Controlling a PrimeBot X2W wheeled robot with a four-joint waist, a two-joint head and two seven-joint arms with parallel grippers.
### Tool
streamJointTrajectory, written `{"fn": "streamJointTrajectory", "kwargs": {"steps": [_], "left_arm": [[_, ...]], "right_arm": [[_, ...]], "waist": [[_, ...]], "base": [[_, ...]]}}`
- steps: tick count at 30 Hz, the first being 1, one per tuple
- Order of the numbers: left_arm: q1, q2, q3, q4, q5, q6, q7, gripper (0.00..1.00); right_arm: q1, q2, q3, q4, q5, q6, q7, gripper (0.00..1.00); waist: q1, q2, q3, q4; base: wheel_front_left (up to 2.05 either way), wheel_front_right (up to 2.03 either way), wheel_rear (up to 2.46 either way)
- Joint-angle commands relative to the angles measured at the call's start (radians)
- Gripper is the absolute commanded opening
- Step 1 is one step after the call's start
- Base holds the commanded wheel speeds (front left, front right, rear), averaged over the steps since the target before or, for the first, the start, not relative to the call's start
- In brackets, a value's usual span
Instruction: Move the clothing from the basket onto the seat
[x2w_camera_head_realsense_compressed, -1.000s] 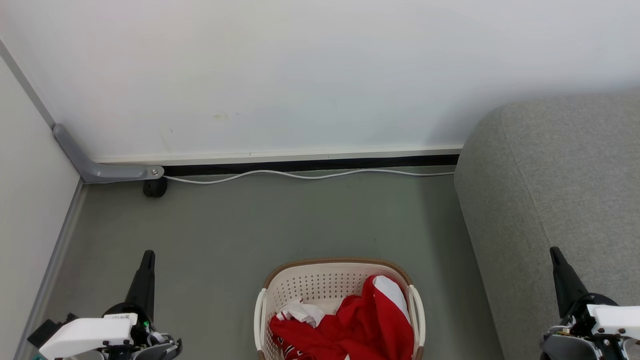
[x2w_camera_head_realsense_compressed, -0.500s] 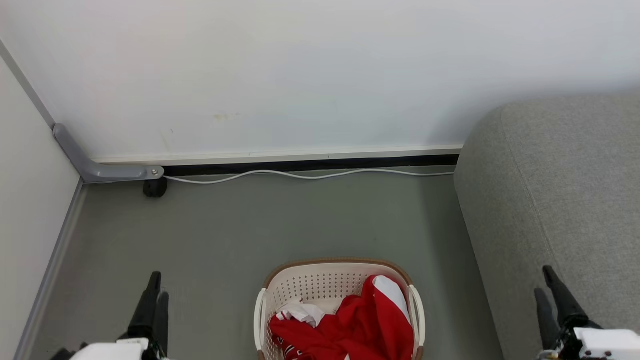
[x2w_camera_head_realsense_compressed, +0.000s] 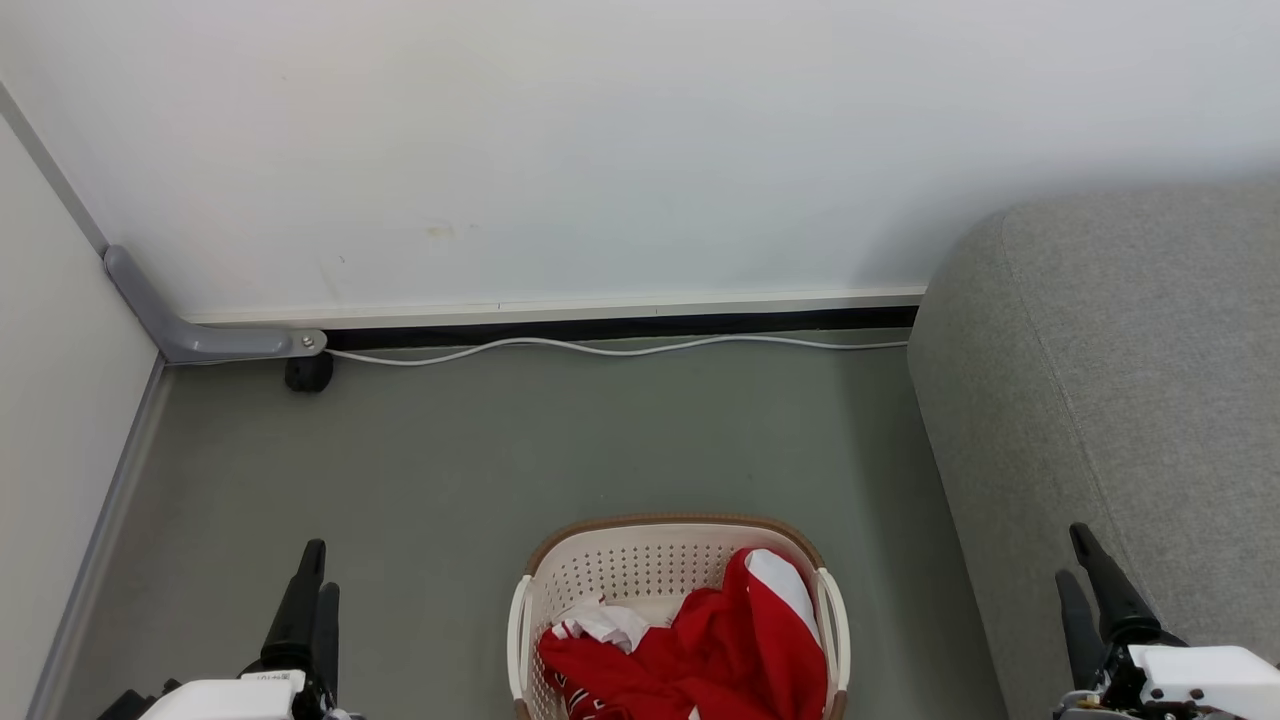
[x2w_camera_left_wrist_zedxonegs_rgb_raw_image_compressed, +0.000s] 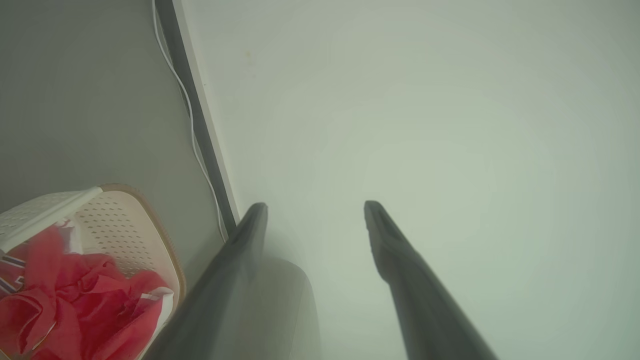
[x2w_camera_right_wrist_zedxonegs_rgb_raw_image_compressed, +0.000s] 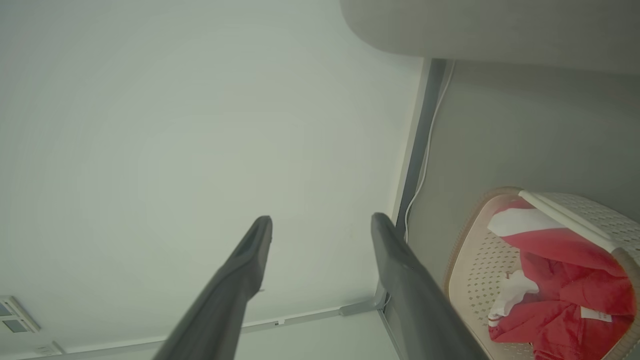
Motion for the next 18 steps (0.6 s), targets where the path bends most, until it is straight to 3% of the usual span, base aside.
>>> {"fn": "streamJointTrajectory", "kwargs": {"steps": [1, 18], "left_arm": [[-0.062, 0.019, -0.004, -0.020, 0.020, -0.002, -0.012, 1.00], [-0.113, 0.041, -0.026, 0.001, 0.187, -0.003, -0.063, 1.00]], "right_arm": [[-0.058, -0.023, 0.012, -0.017, -0.017, 0.001, -0.017, 1.00], [-0.138, -0.068, 0.093, 0.034, -0.131, 0.001, -0.074, 1.00]], "waist": [[-0.0003, 0.0000, 0.001, 0.000], [-0.0004, 0.0000, 0.004, -0.004]], "base": [[0.00, 0.00, 0.00], [0.00, 0.00, 0.00]]}}
